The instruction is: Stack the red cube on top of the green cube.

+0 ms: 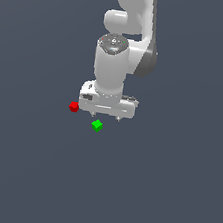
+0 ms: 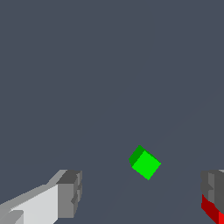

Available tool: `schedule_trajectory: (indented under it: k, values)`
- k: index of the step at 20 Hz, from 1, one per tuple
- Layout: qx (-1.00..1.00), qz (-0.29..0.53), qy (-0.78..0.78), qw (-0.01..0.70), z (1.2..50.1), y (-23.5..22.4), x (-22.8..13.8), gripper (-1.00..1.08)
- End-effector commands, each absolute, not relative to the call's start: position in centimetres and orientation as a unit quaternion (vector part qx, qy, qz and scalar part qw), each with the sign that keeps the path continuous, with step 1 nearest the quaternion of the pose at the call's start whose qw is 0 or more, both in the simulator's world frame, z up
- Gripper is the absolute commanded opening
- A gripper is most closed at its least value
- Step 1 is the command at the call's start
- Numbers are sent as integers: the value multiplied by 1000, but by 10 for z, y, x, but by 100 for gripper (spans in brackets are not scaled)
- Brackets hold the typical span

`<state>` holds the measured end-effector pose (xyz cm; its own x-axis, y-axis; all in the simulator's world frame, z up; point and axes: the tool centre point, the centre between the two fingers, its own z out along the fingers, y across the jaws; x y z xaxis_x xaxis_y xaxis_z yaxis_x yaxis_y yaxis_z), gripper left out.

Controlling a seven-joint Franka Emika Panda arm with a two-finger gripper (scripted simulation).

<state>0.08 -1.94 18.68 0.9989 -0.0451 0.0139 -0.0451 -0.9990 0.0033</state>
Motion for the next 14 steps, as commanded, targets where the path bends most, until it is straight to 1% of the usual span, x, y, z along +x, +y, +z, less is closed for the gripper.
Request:
schedule_trajectory:
  k: [1,8,14]
  values:
    - [1000,7,-23,2,187,-19,1,100]
    - [1000,7,-25,2,181,-30,-7,100]
    - [1000,6,-31,1,165,-57,-29,100]
